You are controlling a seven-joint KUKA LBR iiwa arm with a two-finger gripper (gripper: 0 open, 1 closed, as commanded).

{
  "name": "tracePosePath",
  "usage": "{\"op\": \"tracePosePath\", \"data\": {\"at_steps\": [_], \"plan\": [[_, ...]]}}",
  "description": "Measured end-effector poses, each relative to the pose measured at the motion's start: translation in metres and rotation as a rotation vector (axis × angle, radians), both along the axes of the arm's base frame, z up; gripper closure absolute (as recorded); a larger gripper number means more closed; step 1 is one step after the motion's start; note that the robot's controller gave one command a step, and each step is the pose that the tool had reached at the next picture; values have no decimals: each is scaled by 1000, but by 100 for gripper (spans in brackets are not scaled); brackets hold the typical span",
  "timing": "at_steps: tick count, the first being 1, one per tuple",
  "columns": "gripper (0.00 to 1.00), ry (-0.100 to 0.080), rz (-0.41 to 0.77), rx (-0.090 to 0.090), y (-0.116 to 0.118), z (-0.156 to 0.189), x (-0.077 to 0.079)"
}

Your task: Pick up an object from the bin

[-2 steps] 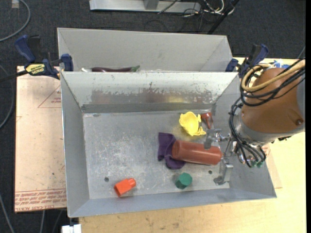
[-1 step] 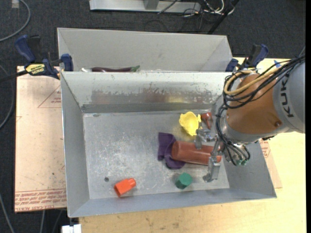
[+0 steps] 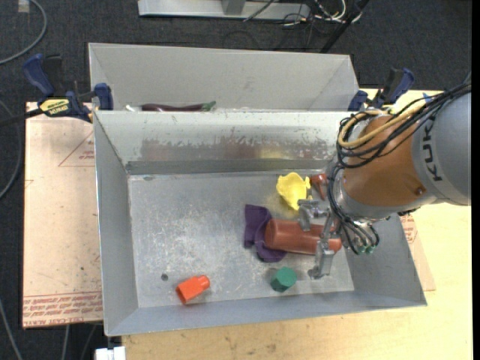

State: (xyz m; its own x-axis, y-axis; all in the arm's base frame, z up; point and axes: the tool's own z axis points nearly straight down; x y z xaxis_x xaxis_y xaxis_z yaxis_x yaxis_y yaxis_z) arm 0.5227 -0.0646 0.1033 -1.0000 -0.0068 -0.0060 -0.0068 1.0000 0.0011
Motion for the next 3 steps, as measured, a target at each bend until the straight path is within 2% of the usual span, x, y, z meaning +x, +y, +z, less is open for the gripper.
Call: {"op": "tracePosePath", "data": {"at_steps": [1, 2, 3], "plan": [[0, -2, -111, 0, 1, 8, 12], [0, -2, -51, 1, 3, -32, 19], [100, -22, -92, 1, 2, -43, 25]]}}
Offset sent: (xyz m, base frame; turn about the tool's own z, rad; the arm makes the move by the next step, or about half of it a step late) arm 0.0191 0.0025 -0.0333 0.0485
